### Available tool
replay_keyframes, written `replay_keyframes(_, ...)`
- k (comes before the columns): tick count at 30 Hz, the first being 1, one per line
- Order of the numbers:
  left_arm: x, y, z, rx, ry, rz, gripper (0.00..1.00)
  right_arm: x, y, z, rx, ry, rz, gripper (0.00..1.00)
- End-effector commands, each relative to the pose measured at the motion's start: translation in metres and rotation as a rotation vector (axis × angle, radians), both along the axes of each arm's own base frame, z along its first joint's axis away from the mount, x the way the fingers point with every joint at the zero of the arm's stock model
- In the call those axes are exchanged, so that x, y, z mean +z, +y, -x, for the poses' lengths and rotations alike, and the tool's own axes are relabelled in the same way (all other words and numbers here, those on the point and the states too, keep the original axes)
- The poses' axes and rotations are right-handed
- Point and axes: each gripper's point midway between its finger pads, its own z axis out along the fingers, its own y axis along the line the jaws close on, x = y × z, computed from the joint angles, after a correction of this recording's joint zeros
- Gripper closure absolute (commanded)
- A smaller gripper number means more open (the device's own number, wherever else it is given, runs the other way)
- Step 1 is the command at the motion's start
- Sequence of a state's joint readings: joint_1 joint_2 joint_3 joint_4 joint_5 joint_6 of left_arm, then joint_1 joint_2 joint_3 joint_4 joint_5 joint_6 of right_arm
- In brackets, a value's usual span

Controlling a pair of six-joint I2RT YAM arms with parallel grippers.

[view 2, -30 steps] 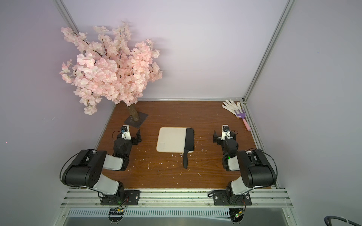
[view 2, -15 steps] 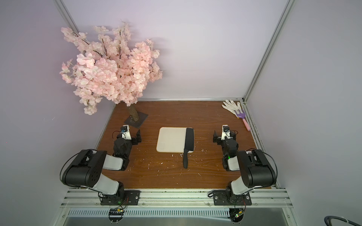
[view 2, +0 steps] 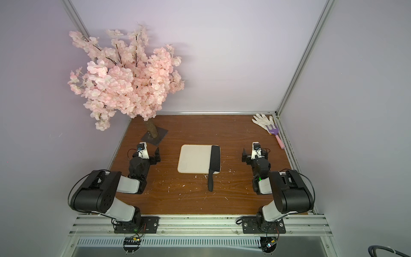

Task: Align the knife with the edge of the cutting board
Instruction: Reset both arms

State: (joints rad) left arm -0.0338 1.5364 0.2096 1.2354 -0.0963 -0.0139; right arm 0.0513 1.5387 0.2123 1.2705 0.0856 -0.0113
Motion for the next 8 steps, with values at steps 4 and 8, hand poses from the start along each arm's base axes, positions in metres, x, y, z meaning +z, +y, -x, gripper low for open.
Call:
replay_keyframes(4,0.0094,0.0015,-0.003,-0.001,-0.029,0.001,0.03,0.0109,0.0016,-0.0053,0.01,-0.039,0.001,0.0)
replay_keyframes(8,0.0095,0.0017,-0.003,0.0,-0.03,0.002,0.03,0.0114,0.0012,-0.0038,0.009,-0.043,0.0,0.01)
